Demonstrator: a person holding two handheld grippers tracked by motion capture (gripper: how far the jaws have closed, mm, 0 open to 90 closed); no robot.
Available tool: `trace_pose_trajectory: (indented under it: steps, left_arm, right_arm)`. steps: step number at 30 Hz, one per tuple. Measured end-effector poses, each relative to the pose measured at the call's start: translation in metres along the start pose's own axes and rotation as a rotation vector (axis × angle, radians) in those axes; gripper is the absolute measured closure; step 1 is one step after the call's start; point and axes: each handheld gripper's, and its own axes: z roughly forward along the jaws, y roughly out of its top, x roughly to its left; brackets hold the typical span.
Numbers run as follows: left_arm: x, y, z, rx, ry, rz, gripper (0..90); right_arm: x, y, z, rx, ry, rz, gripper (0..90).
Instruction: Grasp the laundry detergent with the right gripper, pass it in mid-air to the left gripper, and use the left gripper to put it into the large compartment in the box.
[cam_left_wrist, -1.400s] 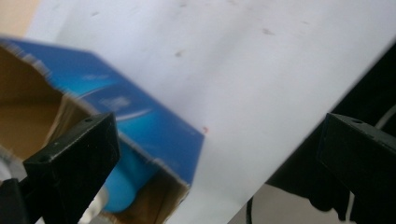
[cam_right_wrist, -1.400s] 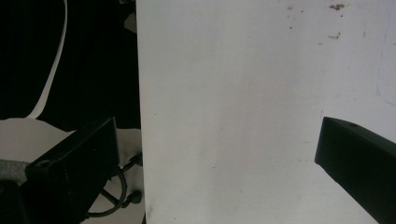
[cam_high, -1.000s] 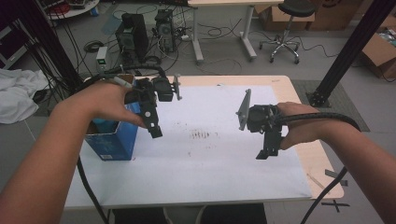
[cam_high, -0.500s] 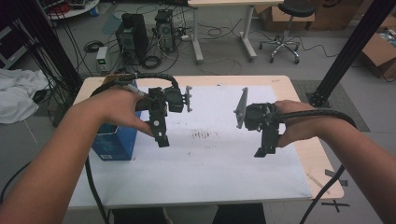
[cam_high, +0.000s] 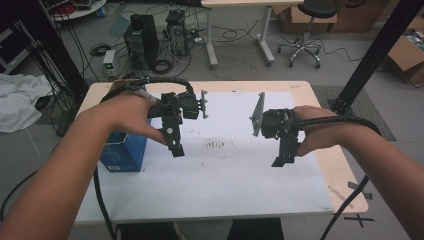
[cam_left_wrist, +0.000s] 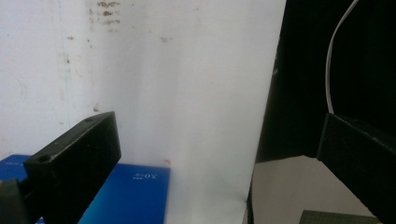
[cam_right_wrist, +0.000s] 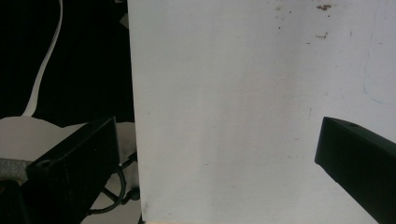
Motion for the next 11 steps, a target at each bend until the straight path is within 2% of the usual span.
trace_pose_trajectory:
  steps: [11]
  left_arm:
    - [-0.0019,0.0057,0.0011,-0.003,0.000,0.010,0.1]
  right_arm:
    - [-0.0016,-0.0016,0.0017,-0.007,0.000,-0.008,0.0]
